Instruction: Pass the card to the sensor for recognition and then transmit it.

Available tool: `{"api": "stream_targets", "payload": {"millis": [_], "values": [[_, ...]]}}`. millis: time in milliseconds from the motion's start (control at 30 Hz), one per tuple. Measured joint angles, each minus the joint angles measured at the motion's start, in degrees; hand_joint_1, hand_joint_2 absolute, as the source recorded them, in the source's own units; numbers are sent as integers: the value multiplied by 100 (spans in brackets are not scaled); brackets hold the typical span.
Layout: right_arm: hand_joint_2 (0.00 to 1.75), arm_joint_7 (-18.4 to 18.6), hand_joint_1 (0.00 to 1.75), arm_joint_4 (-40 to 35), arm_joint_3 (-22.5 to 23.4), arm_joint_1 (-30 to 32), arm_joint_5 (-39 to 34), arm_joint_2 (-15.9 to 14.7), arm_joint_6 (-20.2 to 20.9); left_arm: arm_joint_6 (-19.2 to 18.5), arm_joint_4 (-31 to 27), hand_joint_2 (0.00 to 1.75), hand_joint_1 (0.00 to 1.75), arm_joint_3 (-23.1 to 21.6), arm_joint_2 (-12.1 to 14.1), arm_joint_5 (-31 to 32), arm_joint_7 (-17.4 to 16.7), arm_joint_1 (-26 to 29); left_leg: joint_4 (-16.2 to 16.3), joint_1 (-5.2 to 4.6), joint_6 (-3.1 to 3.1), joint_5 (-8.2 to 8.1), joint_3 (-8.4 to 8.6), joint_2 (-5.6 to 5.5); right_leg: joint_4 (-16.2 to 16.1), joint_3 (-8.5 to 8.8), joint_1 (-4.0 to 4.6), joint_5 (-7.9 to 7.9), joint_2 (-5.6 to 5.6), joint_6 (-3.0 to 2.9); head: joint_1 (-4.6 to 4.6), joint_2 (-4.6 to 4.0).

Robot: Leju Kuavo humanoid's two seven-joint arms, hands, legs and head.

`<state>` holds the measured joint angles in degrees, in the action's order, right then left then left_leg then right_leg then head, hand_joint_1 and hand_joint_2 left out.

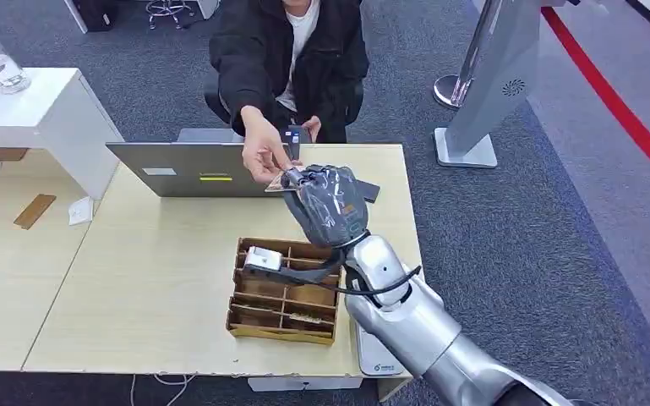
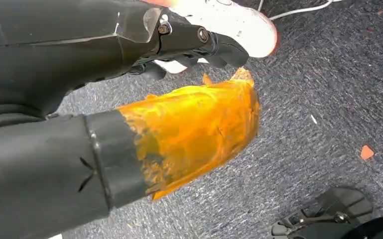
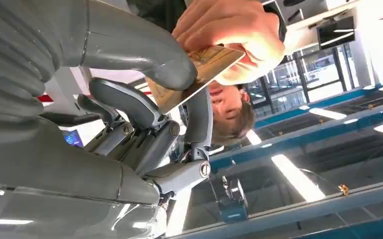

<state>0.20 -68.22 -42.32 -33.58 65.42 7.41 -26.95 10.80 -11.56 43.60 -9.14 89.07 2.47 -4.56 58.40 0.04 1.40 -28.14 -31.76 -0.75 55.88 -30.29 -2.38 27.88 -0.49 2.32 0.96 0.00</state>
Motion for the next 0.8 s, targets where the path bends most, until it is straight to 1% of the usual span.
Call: {"api": "stream_targets", "payload": {"millis": [100,133,167,400,500,800], "values": [[175,0,175,39,0,-13,2,26,-4,0,0,0,0,-31,-2,0,0,0,0,0,0,0,-1,0,0,0,0,0,0,0,0,0],[175,0,45,53,0,-16,4,39,-7,0,0,0,0,-37,-4,-2,0,-1,0,0,0,0,0,0,0,0,0,0,0,0,0,0],[175,0,0,57,0,-16,4,46,-7,0,0,0,0,-37,-7,-2,0,-4,0,0,0,0,-1,0,0,0,0,0,0,0,0,0],[175,-2,0,59,-7,-10,24,83,-46,9,0,0,0,-61,-7,-9,0,-11,0,0,0,0,0,0,0,0,0,0,0,0,0,0],[175,-4,0,37,-11,10,39,90,-133,15,0,0,0,-63,-7,-18,0,-13,0,0,0,0,0,0,0,0,0,0,0,0,0,0],[175,-98,0,-352,-15,305,-46,79,-343,66,0,0,0,-59,-4,-92,2,2,0,0,0,0,0,0,0,-1,0,1,0,0,0,0]]}}
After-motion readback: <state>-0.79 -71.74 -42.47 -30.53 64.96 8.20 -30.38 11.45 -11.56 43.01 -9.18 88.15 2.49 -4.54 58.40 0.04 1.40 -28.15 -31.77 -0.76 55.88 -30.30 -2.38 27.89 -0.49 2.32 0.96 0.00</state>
